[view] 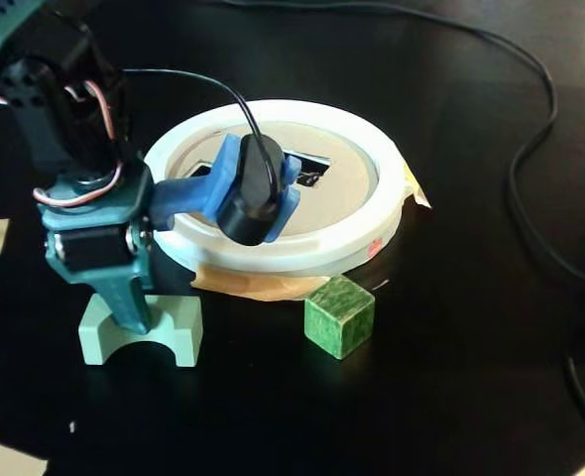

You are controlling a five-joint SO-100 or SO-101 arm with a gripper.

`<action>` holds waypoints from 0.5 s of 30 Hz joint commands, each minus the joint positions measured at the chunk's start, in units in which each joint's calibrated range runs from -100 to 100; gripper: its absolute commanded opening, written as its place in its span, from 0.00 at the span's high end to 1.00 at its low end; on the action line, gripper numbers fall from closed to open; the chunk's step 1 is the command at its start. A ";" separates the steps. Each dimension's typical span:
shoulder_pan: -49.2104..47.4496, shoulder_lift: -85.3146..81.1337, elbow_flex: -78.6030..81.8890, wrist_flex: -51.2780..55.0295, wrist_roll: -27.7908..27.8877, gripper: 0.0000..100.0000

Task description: Pick up the U shape block and drop it in corresponding U shaped hole

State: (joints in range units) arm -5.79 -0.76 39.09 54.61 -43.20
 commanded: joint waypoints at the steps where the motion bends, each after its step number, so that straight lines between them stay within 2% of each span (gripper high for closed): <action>1: -0.45 -1.26 -2.21 -1.37 0.05 0.98; 5: -0.70 -4.39 -2.12 -0.87 0.10 0.98; 11: -1.07 -18.01 -1.11 0.23 0.29 0.98; 15: -6.44 -24.54 -2.02 4.55 -0.20 0.98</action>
State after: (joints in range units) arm -6.79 -14.49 39.09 55.19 -43.20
